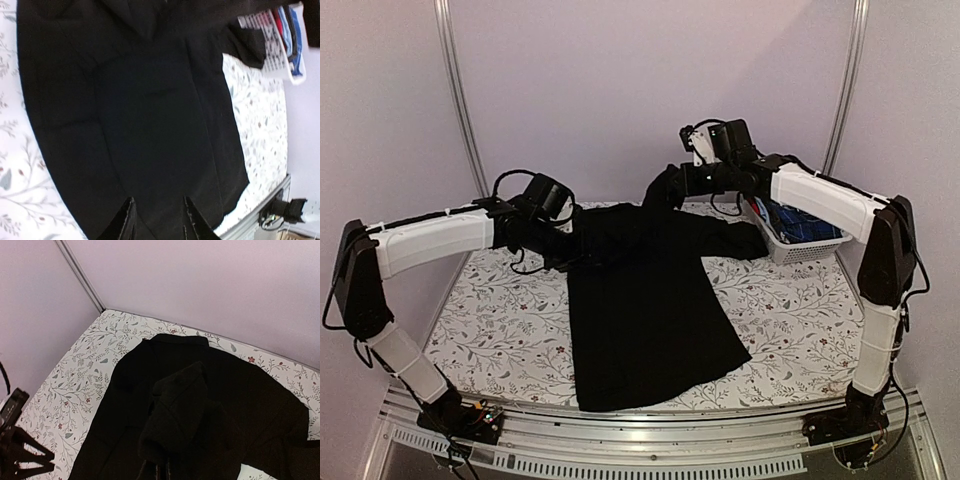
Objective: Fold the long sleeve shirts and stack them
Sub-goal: Fold the flattened shirt at the center of the board.
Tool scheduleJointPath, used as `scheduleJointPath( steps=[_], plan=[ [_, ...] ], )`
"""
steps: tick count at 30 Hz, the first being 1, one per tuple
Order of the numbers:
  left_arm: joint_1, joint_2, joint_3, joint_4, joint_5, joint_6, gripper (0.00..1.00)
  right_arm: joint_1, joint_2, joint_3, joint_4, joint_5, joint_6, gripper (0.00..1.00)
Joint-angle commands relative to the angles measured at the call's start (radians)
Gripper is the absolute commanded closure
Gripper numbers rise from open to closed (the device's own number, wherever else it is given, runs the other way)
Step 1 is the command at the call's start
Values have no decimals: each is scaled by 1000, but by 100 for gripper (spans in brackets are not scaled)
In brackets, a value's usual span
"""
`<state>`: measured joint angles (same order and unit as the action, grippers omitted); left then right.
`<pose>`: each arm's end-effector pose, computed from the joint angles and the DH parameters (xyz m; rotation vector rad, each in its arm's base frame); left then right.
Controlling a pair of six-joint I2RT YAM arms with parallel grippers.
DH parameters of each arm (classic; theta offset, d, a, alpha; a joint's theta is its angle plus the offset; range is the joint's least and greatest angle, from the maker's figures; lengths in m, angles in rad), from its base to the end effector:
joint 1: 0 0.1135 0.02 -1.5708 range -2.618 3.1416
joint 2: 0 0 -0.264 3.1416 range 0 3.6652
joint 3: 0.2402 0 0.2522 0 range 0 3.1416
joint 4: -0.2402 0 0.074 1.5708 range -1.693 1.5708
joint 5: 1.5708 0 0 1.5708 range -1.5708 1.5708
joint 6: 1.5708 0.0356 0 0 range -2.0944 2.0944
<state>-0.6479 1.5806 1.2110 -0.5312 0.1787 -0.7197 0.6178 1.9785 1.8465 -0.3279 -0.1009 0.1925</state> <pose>0.2676 -0.2105 0.2595 -0.0124 2.6298 -0.7606 0.3839 0.2772 0.3345 -0.5032 2.0215 0.6060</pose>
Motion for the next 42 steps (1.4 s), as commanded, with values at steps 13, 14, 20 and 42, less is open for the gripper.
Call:
scheduleJointPath(
  steps=[13, 14, 20, 42],
  plan=[
    [276, 600, 487, 224, -120, 71, 76, 86, -173, -407, 74, -133, 226, 100],
    [281, 623, 511, 222, -133, 77, 76, 89, -176, -416, 76, -129, 222, 100],
    [309, 747, 697, 111, -264, 128, 75, 102, -182, -426, 72, -109, 205, 100],
    [384, 1003, 1029, 24, -188, 258, 63, 121, -139, -382, 61, -109, 201, 100]
  ],
)
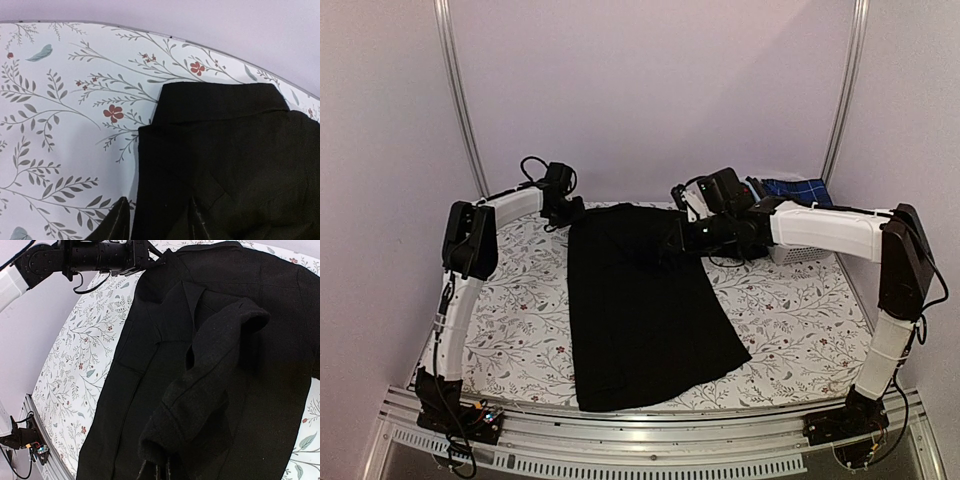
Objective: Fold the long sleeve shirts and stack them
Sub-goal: Fold the flattened shirt at the center of the board.
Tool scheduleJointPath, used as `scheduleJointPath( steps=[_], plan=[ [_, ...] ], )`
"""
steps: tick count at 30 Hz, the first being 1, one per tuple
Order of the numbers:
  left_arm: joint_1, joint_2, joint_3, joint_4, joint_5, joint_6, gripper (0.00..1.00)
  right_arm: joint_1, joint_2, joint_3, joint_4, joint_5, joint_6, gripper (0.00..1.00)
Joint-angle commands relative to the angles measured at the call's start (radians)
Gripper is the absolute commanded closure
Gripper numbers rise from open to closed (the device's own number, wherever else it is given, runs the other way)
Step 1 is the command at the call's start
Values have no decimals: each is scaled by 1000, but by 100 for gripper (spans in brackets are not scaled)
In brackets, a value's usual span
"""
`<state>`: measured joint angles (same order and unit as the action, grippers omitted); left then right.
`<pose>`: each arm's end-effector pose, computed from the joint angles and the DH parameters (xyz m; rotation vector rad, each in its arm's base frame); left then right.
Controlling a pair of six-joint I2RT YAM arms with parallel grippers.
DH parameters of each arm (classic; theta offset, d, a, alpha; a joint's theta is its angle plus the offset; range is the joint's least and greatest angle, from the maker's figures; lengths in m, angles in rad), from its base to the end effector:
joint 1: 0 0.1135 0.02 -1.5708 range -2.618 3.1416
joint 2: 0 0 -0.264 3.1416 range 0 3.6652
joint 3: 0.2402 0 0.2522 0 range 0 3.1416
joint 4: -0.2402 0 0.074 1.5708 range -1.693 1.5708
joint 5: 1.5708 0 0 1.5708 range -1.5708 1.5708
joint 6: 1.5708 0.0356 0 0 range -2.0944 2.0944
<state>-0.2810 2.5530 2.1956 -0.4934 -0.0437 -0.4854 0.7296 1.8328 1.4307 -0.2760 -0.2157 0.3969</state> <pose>0.5407 -0.1544 0.1482 -0.2691 2.4274 -0.2942 0.3095 0.2870 0.2596 -0.5130 2.3145 0.8217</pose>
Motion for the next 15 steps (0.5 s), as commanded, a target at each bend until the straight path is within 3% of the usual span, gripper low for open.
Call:
scheduleJointPath(
  steps=[1, 7, 15],
  plan=[
    [21, 34, 47, -7, 36, 23, 65, 11, 6, 37, 7, 7, -5, 100],
    [50, 29, 50, 28, 63, 8, 97, 19, 4, 36, -8, 13, -6, 100],
    [110, -14, -27, 123, 128, -83, 100, 21, -77, -15, -56, 90, 22, 100]
  ],
)
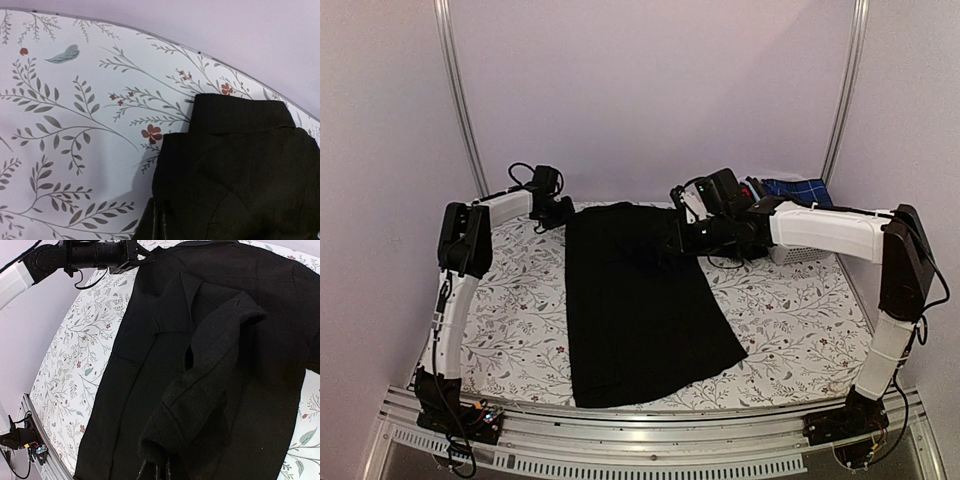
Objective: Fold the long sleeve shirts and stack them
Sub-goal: Fold the flattened shirt at the center of the board.
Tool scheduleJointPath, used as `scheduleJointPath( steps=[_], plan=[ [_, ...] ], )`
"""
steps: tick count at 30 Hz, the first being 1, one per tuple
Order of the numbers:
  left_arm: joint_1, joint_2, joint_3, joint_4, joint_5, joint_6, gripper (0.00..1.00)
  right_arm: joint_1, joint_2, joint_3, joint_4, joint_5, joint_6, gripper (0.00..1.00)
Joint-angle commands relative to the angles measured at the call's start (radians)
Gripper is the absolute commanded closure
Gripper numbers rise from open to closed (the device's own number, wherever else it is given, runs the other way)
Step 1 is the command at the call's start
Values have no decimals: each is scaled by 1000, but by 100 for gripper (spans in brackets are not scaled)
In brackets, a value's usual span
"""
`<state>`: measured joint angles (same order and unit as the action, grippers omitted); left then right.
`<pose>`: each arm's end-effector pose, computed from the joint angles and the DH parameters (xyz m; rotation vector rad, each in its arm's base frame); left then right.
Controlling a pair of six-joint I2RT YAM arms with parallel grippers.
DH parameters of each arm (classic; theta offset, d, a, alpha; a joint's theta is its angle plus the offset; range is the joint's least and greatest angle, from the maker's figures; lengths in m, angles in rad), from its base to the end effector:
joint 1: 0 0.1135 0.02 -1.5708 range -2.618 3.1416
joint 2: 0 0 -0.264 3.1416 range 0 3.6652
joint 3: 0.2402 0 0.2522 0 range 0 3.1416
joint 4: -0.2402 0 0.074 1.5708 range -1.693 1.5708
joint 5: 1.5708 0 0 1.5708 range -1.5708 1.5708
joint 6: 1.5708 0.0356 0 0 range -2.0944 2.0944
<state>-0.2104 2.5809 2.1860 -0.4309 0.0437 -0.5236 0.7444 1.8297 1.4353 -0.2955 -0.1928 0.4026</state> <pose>0.5542 -0.1200 0.1345 -0.3589 2.4063 -0.3907 0.3049 0.2901 0.2606 -0.5114 2.3260 0.8016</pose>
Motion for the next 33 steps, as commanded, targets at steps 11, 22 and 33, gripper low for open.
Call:
scheduleJointPath(
  steps=[11, 22, 33],
  plan=[
    [61, -11, -17, 36, 28, -118, 100, -6, -138, -111, -82, 178, 61, 100],
    [99, -5, -27, 38, 44, -191, 98, -39, -194, -219, -94, 162, 89, 99],
    [88, -118, -96, 52, 1, -128, 32, -35, -148, -179, -133, 243, 14, 43]
  ],
)
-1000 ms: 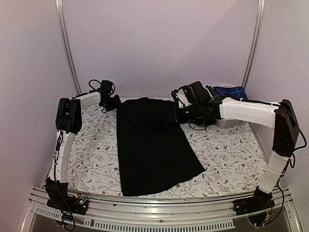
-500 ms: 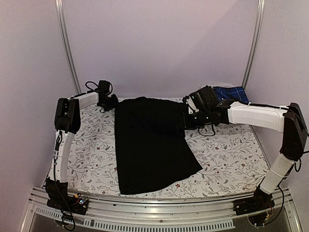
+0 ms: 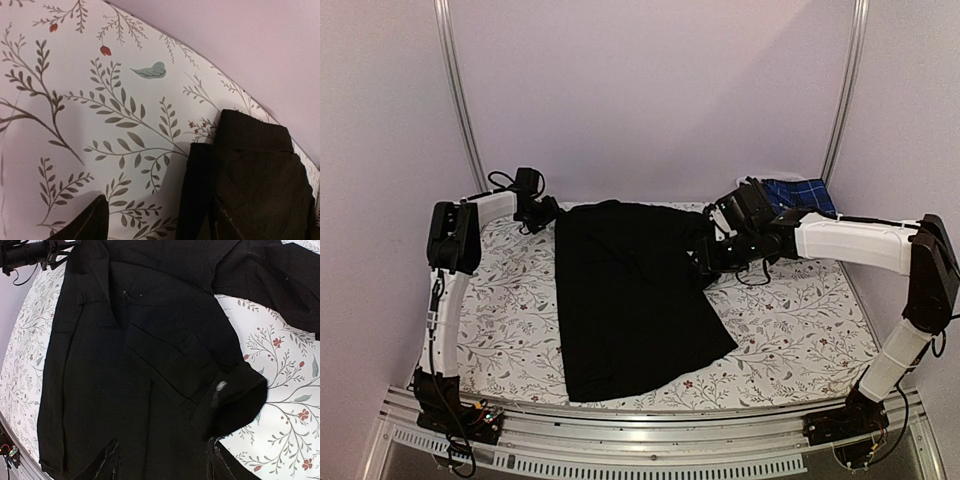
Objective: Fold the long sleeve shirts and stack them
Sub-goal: Fold the flattened shirt at the center of the board.
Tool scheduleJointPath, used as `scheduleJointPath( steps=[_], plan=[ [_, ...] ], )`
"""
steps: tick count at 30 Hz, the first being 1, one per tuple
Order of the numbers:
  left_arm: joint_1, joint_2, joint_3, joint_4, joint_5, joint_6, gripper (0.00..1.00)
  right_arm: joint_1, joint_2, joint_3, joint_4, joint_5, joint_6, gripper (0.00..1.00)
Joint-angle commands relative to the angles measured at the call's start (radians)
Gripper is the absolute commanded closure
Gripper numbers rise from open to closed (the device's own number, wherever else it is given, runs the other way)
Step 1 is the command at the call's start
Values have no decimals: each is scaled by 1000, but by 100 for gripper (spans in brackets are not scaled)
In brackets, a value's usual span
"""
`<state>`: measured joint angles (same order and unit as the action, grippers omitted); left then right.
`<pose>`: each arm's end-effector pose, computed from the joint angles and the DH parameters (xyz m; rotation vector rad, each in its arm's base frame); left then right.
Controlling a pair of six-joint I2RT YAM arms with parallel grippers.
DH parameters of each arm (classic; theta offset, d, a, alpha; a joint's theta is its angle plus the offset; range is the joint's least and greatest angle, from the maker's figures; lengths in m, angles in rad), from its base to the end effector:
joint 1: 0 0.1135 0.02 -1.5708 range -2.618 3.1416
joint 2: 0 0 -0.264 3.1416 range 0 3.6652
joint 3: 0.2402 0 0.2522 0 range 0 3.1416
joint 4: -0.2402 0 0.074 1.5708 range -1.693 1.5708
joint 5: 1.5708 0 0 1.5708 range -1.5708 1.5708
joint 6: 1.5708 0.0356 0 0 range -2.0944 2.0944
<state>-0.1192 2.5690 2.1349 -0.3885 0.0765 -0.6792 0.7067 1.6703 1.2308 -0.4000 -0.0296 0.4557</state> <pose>0.5595 -0.0698 0.1277 -0.6395 2.3567 -0.4587 0.2781 0.2389 0.2447 -0.3256 2.4683 0.5541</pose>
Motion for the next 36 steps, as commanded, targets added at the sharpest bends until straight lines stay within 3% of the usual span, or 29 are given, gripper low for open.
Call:
scheduleJointPath(
  steps=[1, 8, 17, 26, 36],
  plan=[
    [-8, -129, -59, 15, -39, 30, 32, 4, 10, 26, -33, 101, -54, 42],
    [-94, -307, -257, 81, -117, 49, 34, 50, 44, 16, -8, 147, -128, 39],
    [-216, -535, -675, 172, 12, -52, 50, 148, 158, -53, 33, 153, -127, 51],
    [-408, -723, -1040, 253, 74, -109, 55, 206, 159, -203, 61, 176, -54, 55],
    [-602, -853, -1275, 212, 48, -175, 56, 292, 62, -411, 23, 157, 115, 56]
  ],
)
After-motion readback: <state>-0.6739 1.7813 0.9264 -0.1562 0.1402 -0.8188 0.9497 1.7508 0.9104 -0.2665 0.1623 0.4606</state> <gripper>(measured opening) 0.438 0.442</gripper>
